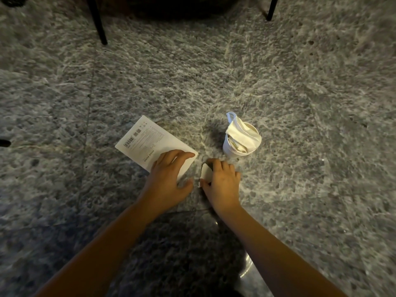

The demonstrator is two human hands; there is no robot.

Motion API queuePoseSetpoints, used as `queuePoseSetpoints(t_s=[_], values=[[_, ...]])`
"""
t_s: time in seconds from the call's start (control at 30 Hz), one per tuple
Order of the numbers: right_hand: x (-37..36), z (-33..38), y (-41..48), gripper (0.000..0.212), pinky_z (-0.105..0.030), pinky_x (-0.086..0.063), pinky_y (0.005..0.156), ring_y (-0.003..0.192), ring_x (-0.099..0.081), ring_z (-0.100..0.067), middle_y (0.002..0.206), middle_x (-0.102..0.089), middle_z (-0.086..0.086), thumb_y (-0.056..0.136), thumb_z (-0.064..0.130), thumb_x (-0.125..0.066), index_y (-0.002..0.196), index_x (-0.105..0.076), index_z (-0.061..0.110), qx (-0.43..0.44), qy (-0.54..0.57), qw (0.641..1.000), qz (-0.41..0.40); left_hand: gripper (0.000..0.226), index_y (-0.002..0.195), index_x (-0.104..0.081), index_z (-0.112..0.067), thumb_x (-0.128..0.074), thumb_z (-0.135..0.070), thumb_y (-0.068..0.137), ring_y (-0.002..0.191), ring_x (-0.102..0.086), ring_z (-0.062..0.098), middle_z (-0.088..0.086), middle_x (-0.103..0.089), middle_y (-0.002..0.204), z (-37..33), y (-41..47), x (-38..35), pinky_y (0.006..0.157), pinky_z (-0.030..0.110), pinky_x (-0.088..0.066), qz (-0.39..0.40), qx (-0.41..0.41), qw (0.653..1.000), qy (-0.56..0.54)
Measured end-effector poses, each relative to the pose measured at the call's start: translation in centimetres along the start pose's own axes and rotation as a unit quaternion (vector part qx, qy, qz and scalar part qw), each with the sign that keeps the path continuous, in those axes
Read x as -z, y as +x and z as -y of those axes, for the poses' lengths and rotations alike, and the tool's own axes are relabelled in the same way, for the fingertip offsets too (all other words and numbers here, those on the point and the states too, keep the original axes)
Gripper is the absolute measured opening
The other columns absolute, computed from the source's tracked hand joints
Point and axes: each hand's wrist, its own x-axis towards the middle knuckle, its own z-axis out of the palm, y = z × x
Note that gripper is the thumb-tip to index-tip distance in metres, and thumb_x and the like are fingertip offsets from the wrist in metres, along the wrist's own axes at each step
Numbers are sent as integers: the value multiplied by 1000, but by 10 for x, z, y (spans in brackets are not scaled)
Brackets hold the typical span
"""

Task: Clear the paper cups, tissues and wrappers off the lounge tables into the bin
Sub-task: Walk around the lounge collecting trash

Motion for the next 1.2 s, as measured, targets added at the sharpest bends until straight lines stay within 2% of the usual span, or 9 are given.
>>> queuePoseSetpoints(t_s=[0.17,0.23,0.33,0.43,0.53,0.6,0.77,1.03,1.2], values=[[1,3,1,34,-32,-27,87,112,-46,-24,117,-57,-4,88,25,-57,121,-52,15,-11,0,1000,26,58,126,-53,-13,-54,-30,70,116,-44,26,6,-51,124,-4,-2,1,96,43,-41,12,9,1000,4],[9,5,-3,22,-30,-26,82,106,-51,-25,109,-61,-6,92,22,-50,108,-59,11,14,35,999,6,55,124,-54,-12,-56,-28,71,114,-45,26,7,-52,123,-4,-2,2,95,43,-40,-3,9,1000,2],[37,12,-5,9,-31,-30,77,88,-58,-28,90,-65,-8,90,12,-56,91,-63,7,70,147,985,-50,44,119,-56,-10,-67,-18,77,110,-48,27,8,-54,120,-2,0,6,90,39,-39,-48,16,999,-5],[79,19,3,12,-31,-39,67,69,-57,-25,75,-63,-7,86,16,-63,91,-58,5,91,223,959,-148,45,117,-56,-6,-72,-7,75,107,-50,29,11,-56,117,-1,4,11,87,36,-37,-81,0,997,-6],[112,16,15,14,-40,-44,71,70,-59,-29,78,-64,-8,92,17,-52,96,-56,5,84,257,934,-231,46,116,-56,-6,-73,-4,73,106,-50,31,12,-57,116,-3,6,16,85,37,-36,-100,-14,995,-3],[121,8,24,13,-38,-36,78,78,-57,-28,82,-61,-3,92,17,-50,95,-56,5,58,247,930,-264,47,116,-56,-6,-73,-5,73,106,-51,31,12,-58,116,-4,6,18,85,37,-35,-107,-20,994,1],[111,-12,38,13,-22,-15,75,96,-47,-21,85,-55,8,90,25,-57,90,-61,12,-23,196,952,-233,45,117,-56,-8,-70,-12,76,107,-49,30,11,-57,118,-6,5,23,87,36,-34,-109,-13,994,10],[94,-21,46,35,-39,-36,93,108,-47,-22,114,-54,-6,84,27,-65,110,-53,8,-65,273,943,-179,47,119,-55,-9,-72,-7,76,110,-47,28,10,-55,120,-5,-1,30,90,35,-34,-118,-4,993,8],[90,-24,51,41,-24,-48,73,85,-57,-6,101,-56,1,83,17,-67,119,-49,11,-152,444,879,-85,46,120,-54,-10,-71,-9,77,110,-46,26,8,-55,121,-2,0,28,89,33,-33,-116,8,993,11]])
